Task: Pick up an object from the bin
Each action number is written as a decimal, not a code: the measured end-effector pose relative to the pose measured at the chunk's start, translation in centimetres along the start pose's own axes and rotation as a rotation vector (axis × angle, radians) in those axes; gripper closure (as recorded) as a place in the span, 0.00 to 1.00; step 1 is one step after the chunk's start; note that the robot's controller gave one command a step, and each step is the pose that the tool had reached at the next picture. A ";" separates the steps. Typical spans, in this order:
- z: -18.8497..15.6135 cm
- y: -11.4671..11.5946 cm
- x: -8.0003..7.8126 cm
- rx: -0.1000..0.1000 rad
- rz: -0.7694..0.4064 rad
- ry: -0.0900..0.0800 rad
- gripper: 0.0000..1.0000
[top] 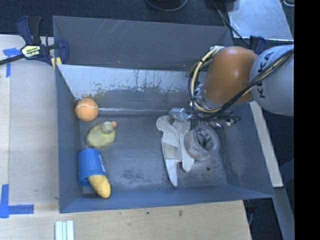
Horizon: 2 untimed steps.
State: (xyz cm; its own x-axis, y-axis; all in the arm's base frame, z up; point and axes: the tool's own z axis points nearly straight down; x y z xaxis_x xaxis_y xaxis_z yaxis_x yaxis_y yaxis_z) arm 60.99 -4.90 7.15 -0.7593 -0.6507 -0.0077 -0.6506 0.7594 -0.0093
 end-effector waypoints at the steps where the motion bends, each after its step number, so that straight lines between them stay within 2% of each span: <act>1: 0.0 -1.4 0.1 -0.003 0.109 -0.002 0.00; 2: -0.3 -0.3 -0.2 0.008 0.003 -0.008 1.00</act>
Offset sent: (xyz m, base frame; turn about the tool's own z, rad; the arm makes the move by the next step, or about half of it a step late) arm 0.0000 0.0000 0.0000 0.0000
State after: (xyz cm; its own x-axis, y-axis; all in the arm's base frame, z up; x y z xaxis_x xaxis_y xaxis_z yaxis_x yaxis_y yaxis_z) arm 61.32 -5.02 7.47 -0.7611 -0.6484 -0.0161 -0.6482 0.7613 -0.0168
